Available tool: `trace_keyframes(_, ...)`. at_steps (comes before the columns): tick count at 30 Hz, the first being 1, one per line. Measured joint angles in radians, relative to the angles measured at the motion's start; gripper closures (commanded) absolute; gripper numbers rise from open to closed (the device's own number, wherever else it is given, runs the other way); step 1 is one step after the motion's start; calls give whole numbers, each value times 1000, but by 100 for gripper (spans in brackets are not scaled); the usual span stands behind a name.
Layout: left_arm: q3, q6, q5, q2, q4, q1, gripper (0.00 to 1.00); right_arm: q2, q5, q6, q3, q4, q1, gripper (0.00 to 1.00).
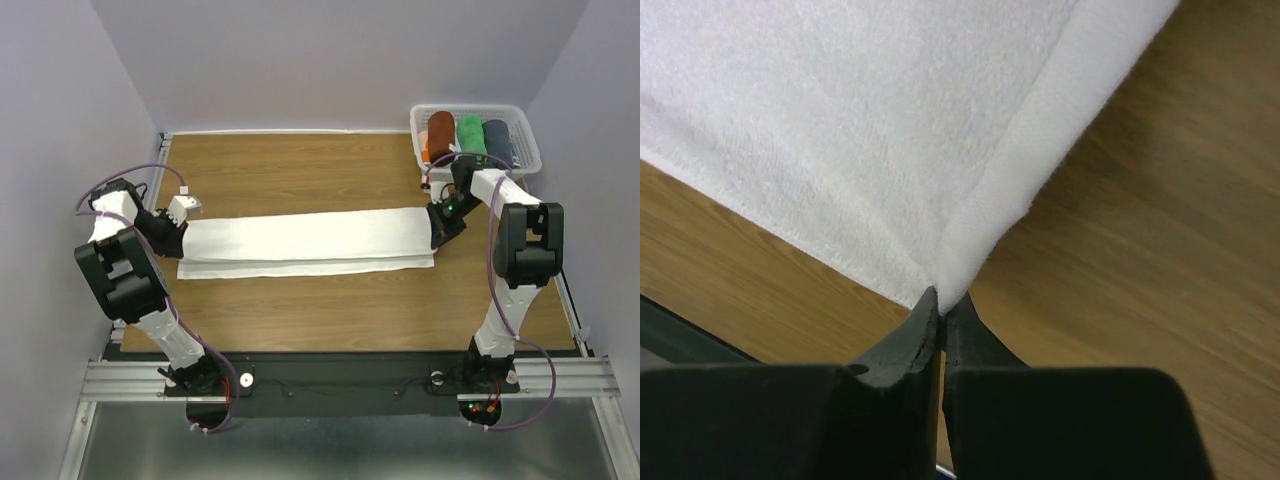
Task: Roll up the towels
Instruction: Fold the towel
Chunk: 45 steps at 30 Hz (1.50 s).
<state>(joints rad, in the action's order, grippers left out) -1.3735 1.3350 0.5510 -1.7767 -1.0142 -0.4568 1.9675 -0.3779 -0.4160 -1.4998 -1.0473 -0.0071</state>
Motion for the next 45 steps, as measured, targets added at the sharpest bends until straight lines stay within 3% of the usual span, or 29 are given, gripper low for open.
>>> trace_keyframes(5,100,11,-40,5,50,-3,100,0,-6,1,50,10,-1,99)
trace_keyframes(12,111,-28,-47,5,114,-3,100,-3,-13,14,70,19,-1,99)
trace_keyframes(20,-66,-5,-12,3,25,-8,100,-60,-40,23,2,-10,-1,100)
trace_keyframes(24,-85,28,-9,8,-21,-27,100,-111,-50,19,3,-31,-1,99)
trace_keyframes(32,73,55,-62,25,8,-43,100,-106,-85,16,150,-21,0,99)
trace_keyframes(42,116,23,-81,-14,104,-42,100,-42,-92,27,166,24,4,99)
trace_keyframes(44,127,18,-83,-14,117,-42,100,-40,-94,27,169,29,4,89)
trace_keyframes(45,132,18,-84,-14,121,-42,95,-40,-95,27,169,29,4,84)
